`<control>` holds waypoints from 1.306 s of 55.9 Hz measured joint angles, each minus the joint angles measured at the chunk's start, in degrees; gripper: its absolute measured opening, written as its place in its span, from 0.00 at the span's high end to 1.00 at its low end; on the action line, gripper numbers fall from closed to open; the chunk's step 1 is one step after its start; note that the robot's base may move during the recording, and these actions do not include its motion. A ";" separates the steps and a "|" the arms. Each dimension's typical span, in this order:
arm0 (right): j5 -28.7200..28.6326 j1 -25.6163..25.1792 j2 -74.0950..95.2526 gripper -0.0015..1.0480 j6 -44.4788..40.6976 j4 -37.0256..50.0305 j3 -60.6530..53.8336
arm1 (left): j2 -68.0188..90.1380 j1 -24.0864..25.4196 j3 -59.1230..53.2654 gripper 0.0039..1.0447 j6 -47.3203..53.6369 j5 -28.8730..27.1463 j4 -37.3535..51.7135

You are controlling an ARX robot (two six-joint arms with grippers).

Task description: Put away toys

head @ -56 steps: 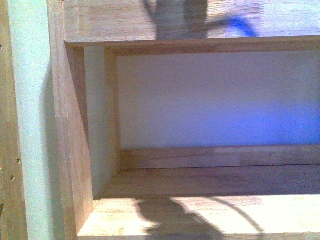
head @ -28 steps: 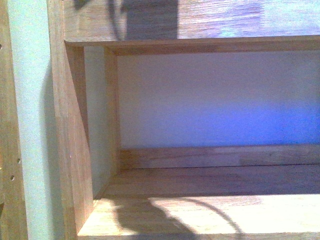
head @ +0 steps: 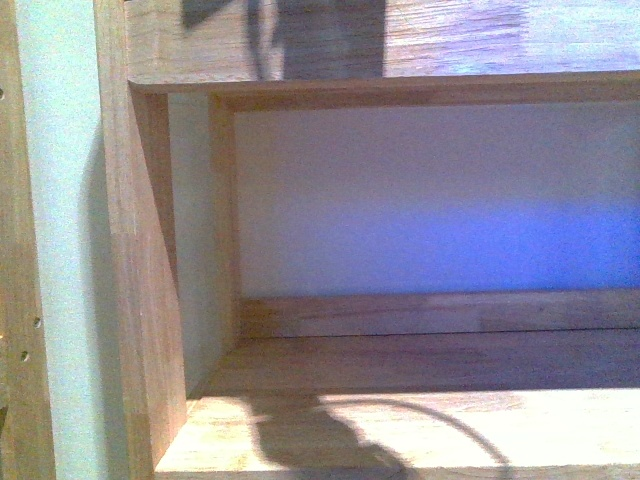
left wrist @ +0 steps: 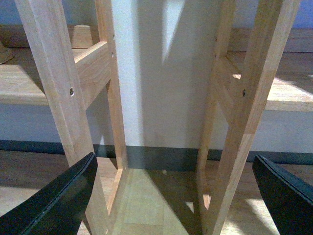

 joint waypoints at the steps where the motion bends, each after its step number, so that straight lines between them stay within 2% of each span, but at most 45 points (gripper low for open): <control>1: 0.00 0.00 0.00 0.82 -0.02 0.00 0.00 | 0.00 0.00 0.00 0.06 0.00 0.00 0.00; 8: 0.07 0.00 0.00 0.59 -0.28 -0.04 0.13 | 0.00 0.00 0.00 0.06 0.00 0.00 0.00; 31: 4.76 0.31 -4.22 0.06 -5.75 0.55 -0.15 | 0.00 0.00 0.00 0.06 0.00 0.00 0.00; 45: 10.97 1.07 -11.63 0.06 -11.37 4.22 -5.07 | 0.00 0.00 0.00 0.06 0.00 0.02 0.00; 56: 16.79 1.84 -20.63 0.06 -17.90 11.13 -15.78 | 0.00 0.00 0.00 0.06 0.00 0.02 0.00; 73: 22.14 2.21 -35.91 0.06 -24.96 17.68 -32.02 | 0.00 0.00 0.00 0.06 0.00 0.02 0.00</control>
